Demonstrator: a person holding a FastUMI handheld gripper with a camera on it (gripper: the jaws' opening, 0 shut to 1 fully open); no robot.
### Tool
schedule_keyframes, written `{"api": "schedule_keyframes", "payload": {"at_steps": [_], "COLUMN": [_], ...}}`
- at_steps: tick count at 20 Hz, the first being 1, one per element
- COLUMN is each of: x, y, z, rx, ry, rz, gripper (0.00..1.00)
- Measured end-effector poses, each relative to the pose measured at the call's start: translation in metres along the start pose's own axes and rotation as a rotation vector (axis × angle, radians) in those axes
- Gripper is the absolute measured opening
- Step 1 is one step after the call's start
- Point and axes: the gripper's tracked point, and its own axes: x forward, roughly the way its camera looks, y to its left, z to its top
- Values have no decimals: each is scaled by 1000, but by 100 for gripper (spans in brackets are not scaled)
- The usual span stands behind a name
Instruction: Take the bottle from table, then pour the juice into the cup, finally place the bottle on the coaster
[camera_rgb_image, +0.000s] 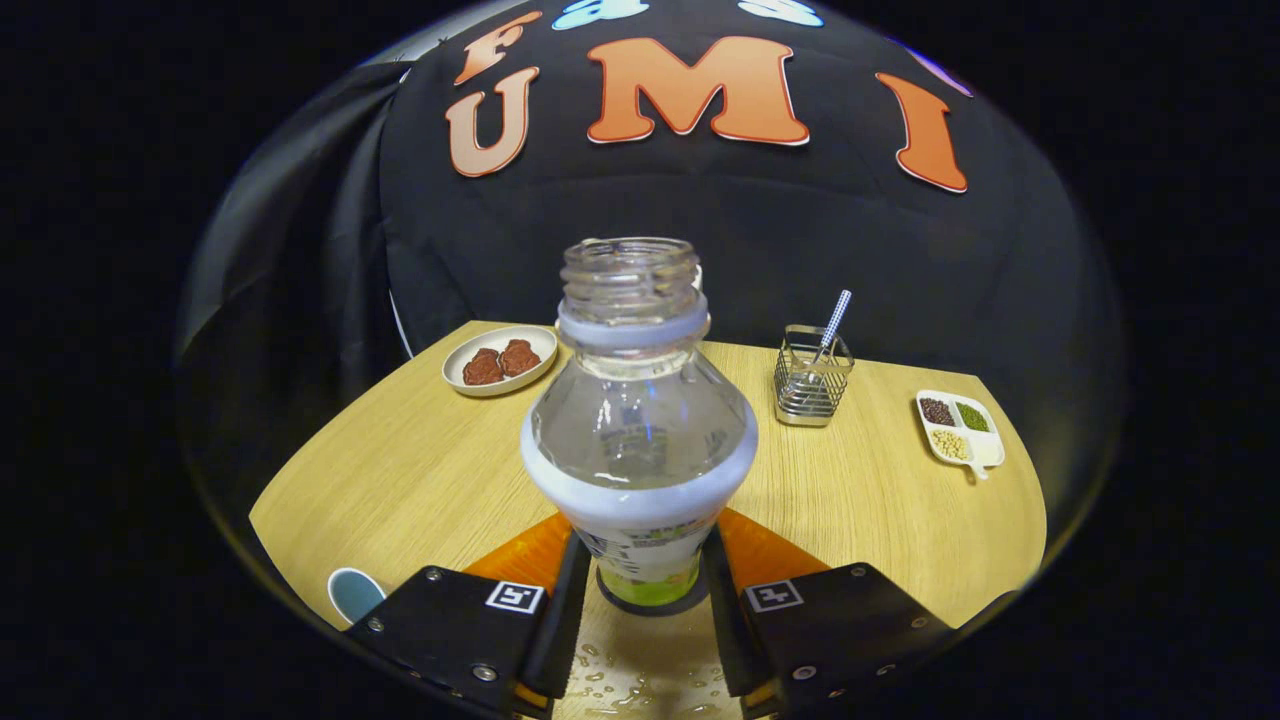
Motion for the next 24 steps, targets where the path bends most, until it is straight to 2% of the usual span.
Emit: {"api": "schedule_keyframes", "payload": {"at_steps": [8,15,21,22,24], "x": [20,23,21,20,14], "y": [-7,-6,-6,-6,-5], "z": [-22,-25,-39,-39,-39], "rx": [31,-6,-42,-45,-39], "ry": [36,13,47,48,41], "rz": [9,11,-26,-31,-36], "gripper": [58,59,71,80,92]}}
